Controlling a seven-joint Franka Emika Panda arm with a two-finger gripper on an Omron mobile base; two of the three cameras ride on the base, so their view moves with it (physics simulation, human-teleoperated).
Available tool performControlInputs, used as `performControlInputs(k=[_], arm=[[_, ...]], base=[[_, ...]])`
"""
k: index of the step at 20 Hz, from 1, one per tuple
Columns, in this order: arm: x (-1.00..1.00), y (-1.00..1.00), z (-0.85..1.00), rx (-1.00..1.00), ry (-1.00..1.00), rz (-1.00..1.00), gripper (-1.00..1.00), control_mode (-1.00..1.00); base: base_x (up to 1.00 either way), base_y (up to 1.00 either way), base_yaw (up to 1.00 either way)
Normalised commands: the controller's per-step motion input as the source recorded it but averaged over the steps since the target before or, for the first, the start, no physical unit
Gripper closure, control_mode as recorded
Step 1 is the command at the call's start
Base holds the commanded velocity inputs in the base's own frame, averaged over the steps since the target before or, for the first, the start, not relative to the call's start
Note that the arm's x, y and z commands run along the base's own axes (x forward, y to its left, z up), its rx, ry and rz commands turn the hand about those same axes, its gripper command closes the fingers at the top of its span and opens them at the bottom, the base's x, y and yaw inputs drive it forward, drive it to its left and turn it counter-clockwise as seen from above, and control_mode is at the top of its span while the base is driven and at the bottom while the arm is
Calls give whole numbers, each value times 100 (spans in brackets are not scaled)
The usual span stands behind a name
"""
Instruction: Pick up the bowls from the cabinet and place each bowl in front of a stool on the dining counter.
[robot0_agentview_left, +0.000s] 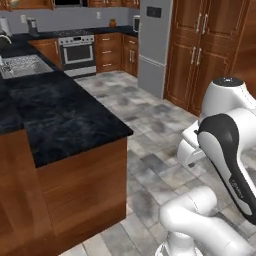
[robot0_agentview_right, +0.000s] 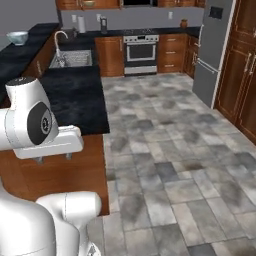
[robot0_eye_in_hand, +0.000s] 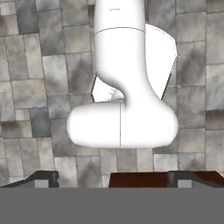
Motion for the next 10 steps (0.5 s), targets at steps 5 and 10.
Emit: performControlInputs(k=[5,10], arm=[[0,0,0,0,0,0,-100,100],[0,0,0,0,0,0,-100,100]], base=[[11,-100,22],[27,-100,3]])
